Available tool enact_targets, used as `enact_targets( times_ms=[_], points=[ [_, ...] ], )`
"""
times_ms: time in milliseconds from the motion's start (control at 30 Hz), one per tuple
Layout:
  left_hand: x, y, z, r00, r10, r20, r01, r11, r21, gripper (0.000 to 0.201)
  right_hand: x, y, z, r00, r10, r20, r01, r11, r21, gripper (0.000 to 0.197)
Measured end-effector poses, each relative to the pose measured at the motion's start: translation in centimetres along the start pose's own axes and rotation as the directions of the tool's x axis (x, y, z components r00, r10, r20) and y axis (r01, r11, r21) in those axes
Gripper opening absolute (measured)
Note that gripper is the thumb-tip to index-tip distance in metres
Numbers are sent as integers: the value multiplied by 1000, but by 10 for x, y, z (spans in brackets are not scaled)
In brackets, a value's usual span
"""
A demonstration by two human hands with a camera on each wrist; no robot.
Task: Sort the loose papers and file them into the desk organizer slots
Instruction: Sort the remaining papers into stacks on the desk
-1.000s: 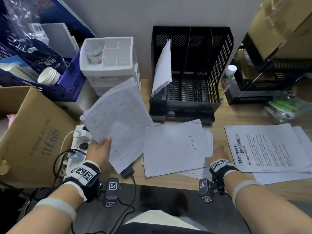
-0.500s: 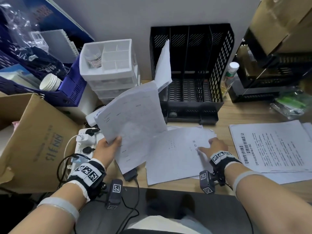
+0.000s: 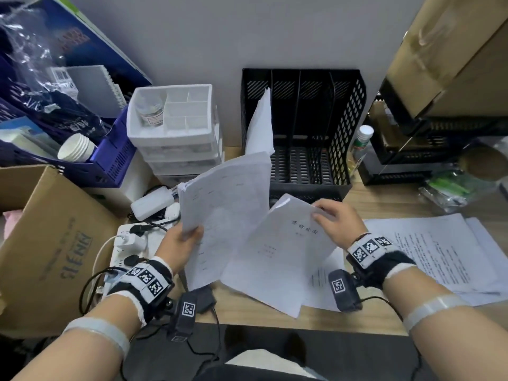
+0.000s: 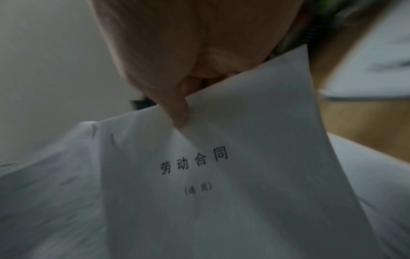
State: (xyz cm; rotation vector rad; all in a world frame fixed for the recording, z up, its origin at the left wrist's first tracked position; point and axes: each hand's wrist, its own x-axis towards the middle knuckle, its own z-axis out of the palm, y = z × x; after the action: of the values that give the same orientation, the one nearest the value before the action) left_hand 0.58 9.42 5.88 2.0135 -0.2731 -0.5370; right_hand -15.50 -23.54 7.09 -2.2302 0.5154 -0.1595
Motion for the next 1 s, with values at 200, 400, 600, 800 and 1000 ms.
enact_targets(
  times_ms=[200,400,600,800,1000],
  points=[
    [11,49,38,947,148,283,-184,977,106,17,22,-95,-43,863,-502,-54,424,779,-461,15],
    [21,73,66,879,226,420,-225,973,-51,40,38,-130,-65,892,-433,128,424,704,-570,12],
    [21,92,90,873,140,467,5,956,-295,42,32,-128,-72,895,-447,-8,350,712,-609,18],
    [31,103,109,962,185,199,-120,946,-300,8,19,-123,-77,796,-595,-113,442,699,-563,17],
    [37,97,114,971,182,155,-117,928,-353,23,-25,-49,-81,884,49,-465,58,975,214,95]
  ],
)
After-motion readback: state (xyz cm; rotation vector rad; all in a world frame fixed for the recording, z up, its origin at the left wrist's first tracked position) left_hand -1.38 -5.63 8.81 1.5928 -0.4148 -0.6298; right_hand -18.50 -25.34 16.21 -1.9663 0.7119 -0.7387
